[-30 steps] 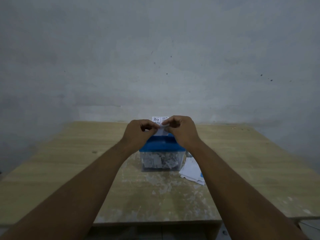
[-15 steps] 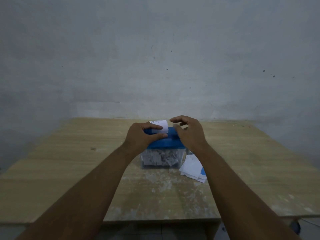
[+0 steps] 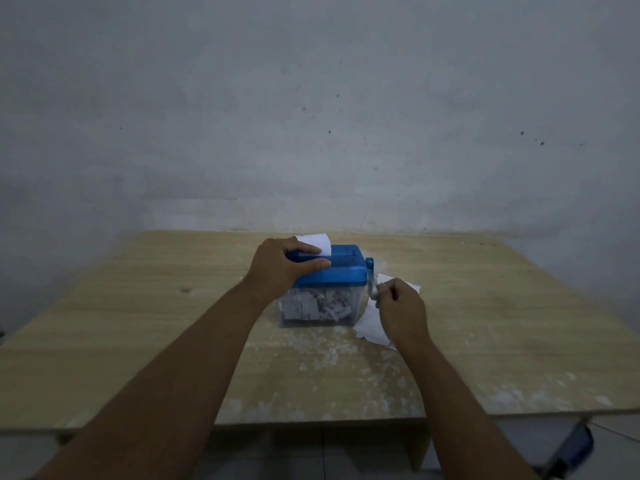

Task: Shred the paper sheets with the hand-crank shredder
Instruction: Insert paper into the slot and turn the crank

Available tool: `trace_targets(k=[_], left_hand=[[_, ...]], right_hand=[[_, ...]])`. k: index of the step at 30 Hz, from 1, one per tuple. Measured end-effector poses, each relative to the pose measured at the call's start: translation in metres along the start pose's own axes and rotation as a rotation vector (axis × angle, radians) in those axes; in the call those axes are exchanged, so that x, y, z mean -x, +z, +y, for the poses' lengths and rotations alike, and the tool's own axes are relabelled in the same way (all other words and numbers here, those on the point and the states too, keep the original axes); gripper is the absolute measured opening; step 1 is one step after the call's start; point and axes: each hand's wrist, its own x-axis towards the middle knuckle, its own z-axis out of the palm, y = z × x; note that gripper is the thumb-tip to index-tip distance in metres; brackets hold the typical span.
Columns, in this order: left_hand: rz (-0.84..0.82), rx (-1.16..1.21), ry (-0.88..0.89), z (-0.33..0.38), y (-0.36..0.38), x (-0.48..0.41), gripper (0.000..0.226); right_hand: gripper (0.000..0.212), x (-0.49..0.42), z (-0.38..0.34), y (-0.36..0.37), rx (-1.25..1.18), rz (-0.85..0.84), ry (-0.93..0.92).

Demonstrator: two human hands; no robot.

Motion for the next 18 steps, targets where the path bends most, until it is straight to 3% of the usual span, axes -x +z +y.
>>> trace_targets(k=[8,18], left_hand=[[-0.052,-0.021,0.019,0.003,0.000,0.002,0.019],[-0.109,0.046,-0.014,0.003,-0.002,-0.001,0.016]], right_hand=[[0.016,-0.006,-0.049,-0.030,-0.374,0.040,0.024],[0.012,-0.077,-0.069,-0.035,-0.188,-0.111,-0.094]])
